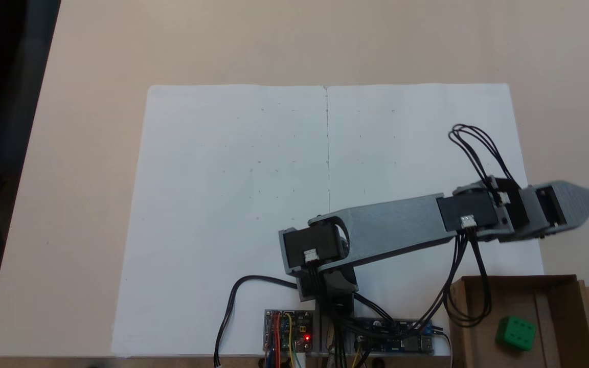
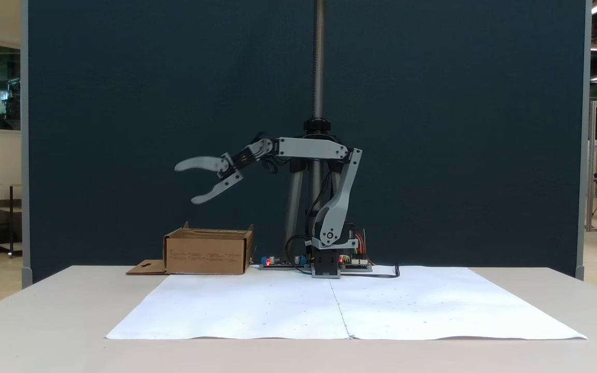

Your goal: Grasp a green dice and put it in the bin.

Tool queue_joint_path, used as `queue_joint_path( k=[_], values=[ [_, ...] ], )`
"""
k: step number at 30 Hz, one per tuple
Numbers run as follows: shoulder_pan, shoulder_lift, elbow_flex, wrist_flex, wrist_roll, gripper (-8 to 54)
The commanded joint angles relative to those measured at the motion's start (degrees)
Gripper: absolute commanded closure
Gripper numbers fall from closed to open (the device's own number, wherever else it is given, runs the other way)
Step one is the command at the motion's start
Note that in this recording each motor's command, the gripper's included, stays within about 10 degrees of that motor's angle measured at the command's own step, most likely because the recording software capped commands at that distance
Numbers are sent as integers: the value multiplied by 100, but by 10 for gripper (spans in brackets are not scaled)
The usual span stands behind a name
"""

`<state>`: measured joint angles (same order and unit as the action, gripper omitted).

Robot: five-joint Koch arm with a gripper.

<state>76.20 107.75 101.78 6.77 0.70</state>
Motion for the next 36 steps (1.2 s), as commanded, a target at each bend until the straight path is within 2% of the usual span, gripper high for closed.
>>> queue_joint_path(
  k=[1, 18, 25, 31, 36],
  values=[
    [-439, 378, -334, -281, 598, 37],
    [-4315, 1301, -316, -466, 589, 18],
    [-5774, 1397, -185, -466, 580, 18],
    [-6741, 1485, 360, -668, 571, 9],
    [-7453, 2101, 1652, -1519, 281, 11]
  ],
)
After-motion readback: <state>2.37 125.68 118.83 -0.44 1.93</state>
